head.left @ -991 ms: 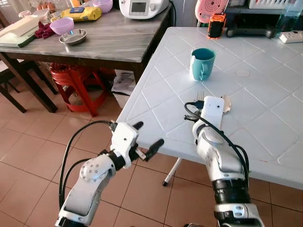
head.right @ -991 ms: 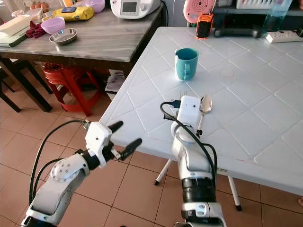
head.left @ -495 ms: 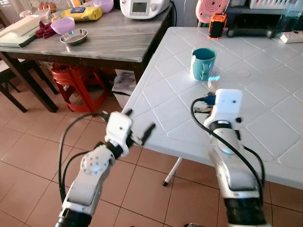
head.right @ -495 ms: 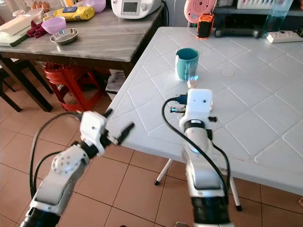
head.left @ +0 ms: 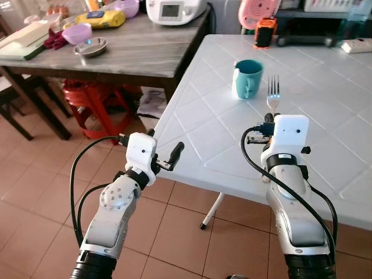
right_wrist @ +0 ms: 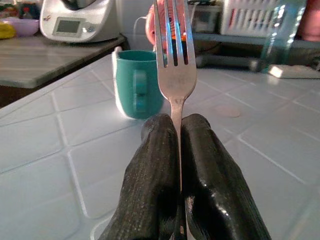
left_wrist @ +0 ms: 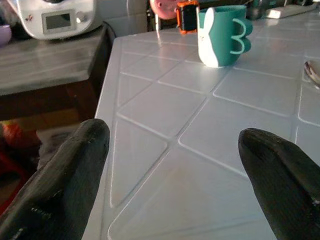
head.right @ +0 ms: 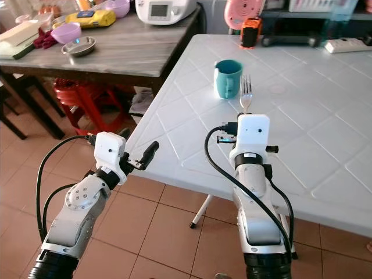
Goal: Setting the table
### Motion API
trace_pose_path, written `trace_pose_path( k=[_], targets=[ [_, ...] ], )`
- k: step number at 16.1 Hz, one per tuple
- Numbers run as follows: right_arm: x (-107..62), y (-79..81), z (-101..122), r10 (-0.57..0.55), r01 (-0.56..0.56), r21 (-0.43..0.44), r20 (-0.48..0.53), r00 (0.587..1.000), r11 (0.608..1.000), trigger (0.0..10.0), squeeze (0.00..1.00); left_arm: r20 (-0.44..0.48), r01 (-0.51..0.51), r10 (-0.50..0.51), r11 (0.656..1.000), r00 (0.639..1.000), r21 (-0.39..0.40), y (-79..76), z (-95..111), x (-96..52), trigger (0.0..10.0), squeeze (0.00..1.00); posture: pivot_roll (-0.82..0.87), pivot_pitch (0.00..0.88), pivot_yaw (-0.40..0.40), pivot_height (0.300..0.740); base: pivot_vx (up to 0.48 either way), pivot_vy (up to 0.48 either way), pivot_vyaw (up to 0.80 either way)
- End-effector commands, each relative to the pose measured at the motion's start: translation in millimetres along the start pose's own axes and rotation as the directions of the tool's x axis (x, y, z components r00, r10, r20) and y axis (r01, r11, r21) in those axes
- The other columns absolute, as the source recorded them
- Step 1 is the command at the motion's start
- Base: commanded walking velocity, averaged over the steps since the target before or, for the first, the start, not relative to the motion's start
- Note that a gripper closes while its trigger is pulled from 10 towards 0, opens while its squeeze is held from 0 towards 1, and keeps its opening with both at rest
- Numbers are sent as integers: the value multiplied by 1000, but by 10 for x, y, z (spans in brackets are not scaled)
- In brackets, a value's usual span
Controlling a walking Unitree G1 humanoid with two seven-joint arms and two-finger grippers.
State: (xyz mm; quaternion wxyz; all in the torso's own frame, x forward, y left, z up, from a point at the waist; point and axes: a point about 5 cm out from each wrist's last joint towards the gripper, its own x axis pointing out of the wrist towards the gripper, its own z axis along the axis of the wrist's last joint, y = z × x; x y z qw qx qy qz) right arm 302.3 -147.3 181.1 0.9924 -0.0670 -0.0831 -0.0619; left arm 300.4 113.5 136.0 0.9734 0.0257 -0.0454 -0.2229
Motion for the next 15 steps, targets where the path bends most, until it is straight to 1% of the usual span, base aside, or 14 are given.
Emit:
trace_pose_path(
  k=[1, 3, 7, 10, 14, 15],
  targets=[
    [-2, 3, 77, -1, 1, 6, 31, 1000, 1000, 10000, 0, 1, -26, 26, 1000, 1000, 3, 51, 11, 8, 10000, 0, -152, 95, 112, 740, 0, 0, -756],
    [5, -11, 77, -6, 6, 3, 31, 999, 1000, 10000, 0, 0, -27, 27, 1000, 1000, 8, 46, 5, 5, 10000, 0, -148, 95, 113, 740, 0, 0, -550],
    [16, -34, 79, -18, 18, 3, 35, 999, 1000, 10000, 0, -4, -30, 30, 1000, 1000, 10, 58, 4, 5, 10000, 0, -144, 97, 119, 740, 0, 0, 0],
    [11, -29, 68, -15, 15, 5, 33, 999, 1000, 10000, 0, -7, -24, 24, 1000, 1000, -9, 62, 0, 7, 10000, 0, -143, 96, 121, 740, 0, 0, 0],
    [15, -32, 66, -18, 17, 10, 30, 999, 1000, 10000, 0, -9, -18, 18, 1000, 1000, -12, 43, -8, 7, 10000, 0, -146, 97, 119, 740, 0, 0, 0],
    [15, -35, 66, -18, 18, 9, 29, 999, 1000, 10000, 0, -9, -17, 17, 1000, 1000, -12, 41, -9, 7, 10000, 0, -147, 97, 119, 740, 0, 0, -481]
  ],
)
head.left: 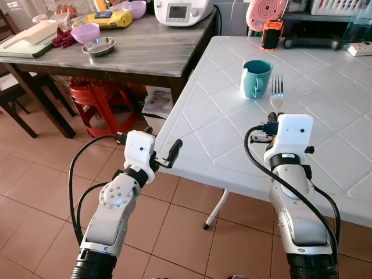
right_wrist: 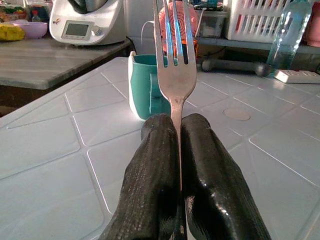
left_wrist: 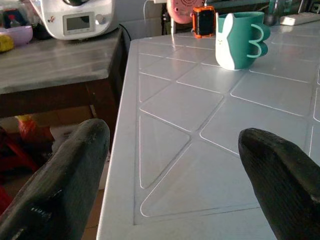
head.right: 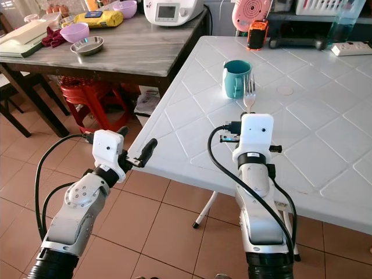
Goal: Setting the table
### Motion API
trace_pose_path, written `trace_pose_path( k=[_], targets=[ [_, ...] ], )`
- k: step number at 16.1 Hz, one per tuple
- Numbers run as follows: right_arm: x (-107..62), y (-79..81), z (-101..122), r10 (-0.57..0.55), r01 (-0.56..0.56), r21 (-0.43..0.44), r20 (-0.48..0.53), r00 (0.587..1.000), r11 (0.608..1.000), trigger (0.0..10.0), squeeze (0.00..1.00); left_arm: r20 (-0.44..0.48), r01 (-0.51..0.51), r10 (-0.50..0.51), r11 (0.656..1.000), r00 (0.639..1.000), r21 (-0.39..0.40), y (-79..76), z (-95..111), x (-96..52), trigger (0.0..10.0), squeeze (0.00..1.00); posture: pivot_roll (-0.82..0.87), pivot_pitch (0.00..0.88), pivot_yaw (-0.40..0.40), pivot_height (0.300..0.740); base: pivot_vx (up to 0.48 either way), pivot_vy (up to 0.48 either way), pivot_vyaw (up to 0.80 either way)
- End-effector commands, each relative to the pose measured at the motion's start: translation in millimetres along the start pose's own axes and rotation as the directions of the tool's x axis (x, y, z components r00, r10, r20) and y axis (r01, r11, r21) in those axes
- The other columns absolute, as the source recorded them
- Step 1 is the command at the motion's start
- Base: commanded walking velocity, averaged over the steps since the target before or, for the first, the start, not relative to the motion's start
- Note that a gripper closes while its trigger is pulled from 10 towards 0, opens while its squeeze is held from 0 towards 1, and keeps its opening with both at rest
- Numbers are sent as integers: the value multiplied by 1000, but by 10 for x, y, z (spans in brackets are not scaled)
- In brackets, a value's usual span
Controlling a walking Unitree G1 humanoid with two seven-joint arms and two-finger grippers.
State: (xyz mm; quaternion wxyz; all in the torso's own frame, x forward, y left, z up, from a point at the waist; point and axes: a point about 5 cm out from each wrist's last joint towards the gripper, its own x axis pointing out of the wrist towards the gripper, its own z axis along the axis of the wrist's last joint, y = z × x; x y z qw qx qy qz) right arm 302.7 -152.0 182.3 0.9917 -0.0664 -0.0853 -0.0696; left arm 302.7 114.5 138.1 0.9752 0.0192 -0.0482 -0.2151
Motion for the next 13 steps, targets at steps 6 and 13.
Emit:
trace_pose_path(
  k=[6, 13],
  targets=[
    [2, 11, 48, -4, 4, 10, 15, 1000, 1000, 10000, 0, -20, 6, -6, 1000, 1000, -2, 12, -40, -17, 10000, 0, -147, 100, 119, 740, 0, 177, -756],
    [-3, 28, 41, 0, 0, 18, 12, 1000, 1000, 10000, 0, -20, 9, -9, 1000, 1000, 3, 10, -39, -23, 10000, 0, -145, 102, 121, 740, 0, 303, -773]
  ],
)
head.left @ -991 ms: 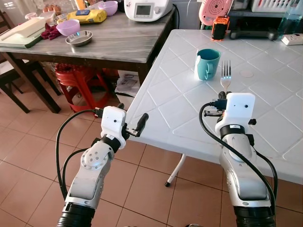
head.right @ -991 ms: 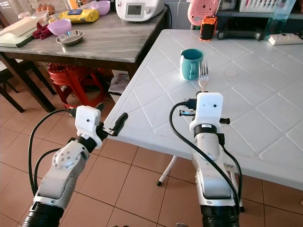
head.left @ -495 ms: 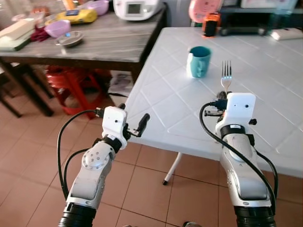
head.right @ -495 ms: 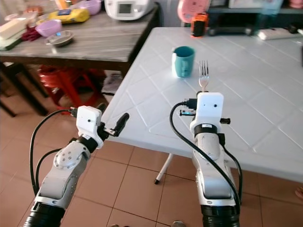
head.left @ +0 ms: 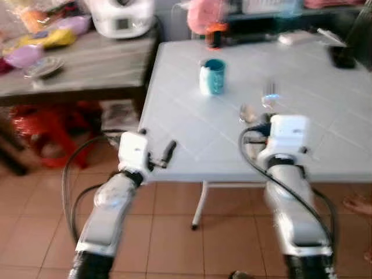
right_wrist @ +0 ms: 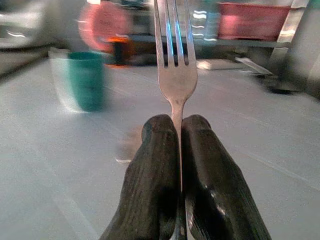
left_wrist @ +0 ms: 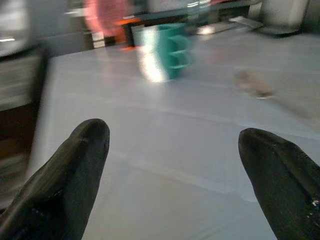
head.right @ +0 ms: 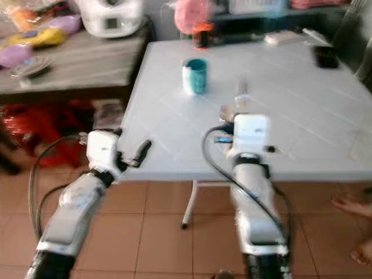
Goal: Setting the table
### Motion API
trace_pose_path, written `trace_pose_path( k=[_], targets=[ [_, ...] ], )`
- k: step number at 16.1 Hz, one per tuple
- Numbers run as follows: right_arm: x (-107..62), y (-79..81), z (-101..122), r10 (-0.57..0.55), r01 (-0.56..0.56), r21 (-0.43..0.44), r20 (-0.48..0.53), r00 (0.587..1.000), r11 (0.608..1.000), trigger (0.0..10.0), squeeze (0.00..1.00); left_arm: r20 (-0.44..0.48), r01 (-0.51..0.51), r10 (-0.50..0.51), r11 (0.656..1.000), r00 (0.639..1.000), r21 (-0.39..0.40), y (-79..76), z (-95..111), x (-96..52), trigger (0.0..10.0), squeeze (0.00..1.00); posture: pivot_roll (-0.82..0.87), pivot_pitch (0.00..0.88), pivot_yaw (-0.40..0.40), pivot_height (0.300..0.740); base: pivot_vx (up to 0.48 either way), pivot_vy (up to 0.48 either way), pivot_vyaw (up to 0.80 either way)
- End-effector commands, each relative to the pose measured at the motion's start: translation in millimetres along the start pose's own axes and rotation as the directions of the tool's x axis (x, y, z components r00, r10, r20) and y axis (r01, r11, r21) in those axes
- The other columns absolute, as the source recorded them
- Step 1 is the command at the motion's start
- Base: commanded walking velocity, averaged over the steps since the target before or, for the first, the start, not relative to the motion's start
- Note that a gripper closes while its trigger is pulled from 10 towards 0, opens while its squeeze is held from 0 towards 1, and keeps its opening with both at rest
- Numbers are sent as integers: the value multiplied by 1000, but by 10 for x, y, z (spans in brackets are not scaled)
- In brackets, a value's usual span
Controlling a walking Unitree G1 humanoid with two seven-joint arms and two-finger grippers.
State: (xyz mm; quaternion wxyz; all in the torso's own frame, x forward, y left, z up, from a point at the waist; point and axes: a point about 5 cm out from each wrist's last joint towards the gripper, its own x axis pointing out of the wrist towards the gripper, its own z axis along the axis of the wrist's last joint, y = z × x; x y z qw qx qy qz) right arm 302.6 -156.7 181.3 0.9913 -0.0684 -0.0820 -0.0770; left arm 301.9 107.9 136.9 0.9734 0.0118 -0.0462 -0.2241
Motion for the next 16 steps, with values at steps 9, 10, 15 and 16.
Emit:
trace_pose_path(
  k=[9, 10, 15, 16],
  targets=[
    [-5, 85, 58, 26, -27, 25, 24, 999, 999, 10000, 0, -22, -10, 11, 1000, 1000, 23, 64, -39, -62, 10000, 0, -139, 95, 113, 740, 0, 325, -306],
    [-8, 87, 57, 32, -33, 20, 25, 999, 999, 10000, 0, -23, -11, 11, 1000, 1000, 23, 62, -43, -64, 10000, 0, -139, 93, 112, 740, 0, 322, 0],
    [5, 105, 51, 48, -48, 1, 28, 998, 999, 10000, 0, -24, -9, 9, 1000, 1000, 26, 57, -51, -52, 10000, 0, -136, 76, 109, 740, 0, 302, 231],
    [7, 108, 49, 48, -48, 2, 27, 998, 999, 10000, 0, -23, -9, 10, 1000, 1000, 26, 60, -50, -50, 10000, 0, -135, 75, 109, 740, 0, 292, 613]
  ],
)
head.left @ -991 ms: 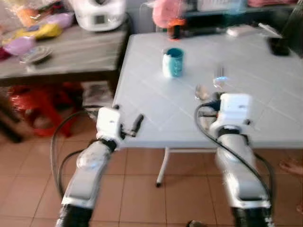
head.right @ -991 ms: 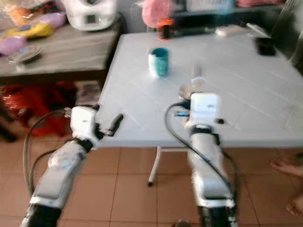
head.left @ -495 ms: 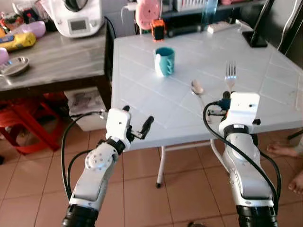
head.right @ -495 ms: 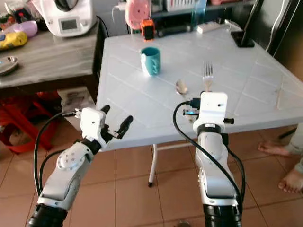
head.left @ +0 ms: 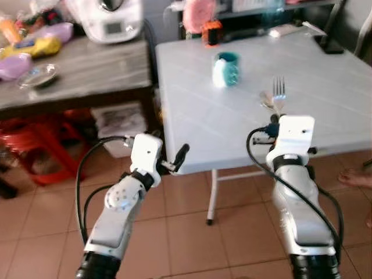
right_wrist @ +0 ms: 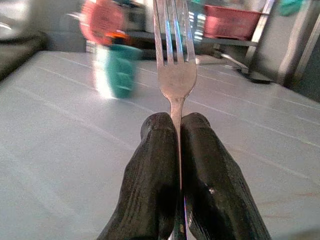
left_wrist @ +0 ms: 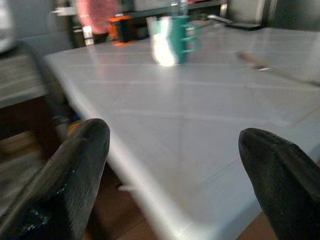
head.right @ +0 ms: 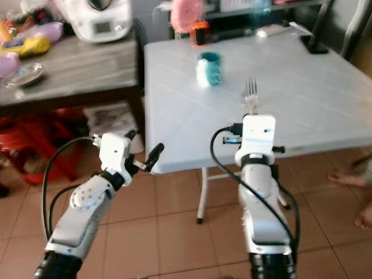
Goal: Setting the table
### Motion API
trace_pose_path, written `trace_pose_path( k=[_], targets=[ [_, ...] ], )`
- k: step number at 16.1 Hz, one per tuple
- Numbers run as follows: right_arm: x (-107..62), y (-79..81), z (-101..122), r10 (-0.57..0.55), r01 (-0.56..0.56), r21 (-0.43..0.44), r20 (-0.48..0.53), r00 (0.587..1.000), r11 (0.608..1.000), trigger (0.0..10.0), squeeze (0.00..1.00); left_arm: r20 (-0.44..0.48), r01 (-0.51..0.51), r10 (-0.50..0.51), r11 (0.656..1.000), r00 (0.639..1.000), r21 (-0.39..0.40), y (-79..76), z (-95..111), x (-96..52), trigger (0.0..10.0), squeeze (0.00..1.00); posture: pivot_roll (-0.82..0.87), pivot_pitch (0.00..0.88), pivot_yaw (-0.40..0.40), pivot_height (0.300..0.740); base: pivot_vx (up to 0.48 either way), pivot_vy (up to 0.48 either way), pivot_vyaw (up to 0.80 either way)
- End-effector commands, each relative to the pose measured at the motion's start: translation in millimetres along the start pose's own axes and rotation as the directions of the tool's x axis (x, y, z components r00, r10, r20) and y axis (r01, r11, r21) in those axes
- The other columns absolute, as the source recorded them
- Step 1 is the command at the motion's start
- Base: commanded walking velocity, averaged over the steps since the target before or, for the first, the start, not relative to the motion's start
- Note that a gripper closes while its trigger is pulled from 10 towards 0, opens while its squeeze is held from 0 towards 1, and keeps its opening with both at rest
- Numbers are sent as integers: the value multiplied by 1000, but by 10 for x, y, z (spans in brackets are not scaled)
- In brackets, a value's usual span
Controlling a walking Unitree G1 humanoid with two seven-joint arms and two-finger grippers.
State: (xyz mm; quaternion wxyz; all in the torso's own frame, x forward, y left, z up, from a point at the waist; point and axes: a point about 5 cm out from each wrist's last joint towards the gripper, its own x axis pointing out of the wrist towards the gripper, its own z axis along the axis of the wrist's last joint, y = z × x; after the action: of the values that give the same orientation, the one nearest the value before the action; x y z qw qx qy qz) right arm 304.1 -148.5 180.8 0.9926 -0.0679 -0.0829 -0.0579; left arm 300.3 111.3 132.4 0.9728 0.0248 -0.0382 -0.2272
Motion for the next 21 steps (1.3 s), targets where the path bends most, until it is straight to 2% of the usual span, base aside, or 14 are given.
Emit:
trace_pose_path(
  k=[1, 8, 21],
  targets=[
    [6, 30, 42, 12, -12, 0, 23, 1000, 1000, 10000, 0, -2, -18, 18, 1000, 1000, 6, 42, -6, -17, 10000, 0, -135, 74, 110, 740, 0, 292, 575],
    [-3, 21, 19, 10, -10, 6, 16, 1000, 1000, 10000, 0, -2, -18, 18, 1000, 1000, 7, 45, -7, -5, 10000, 0, -140, 74, 116, 740, 0, 289, 455],
    [13, 9, 14, 6, -6, 2, 19, 1000, 1000, 10000, 0, 2, -24, 24, 1000, 1000, 3, 36, -6, 32, 10000, 0, -140, 70, 117, 740, 0, 289, 31]
  ],
)
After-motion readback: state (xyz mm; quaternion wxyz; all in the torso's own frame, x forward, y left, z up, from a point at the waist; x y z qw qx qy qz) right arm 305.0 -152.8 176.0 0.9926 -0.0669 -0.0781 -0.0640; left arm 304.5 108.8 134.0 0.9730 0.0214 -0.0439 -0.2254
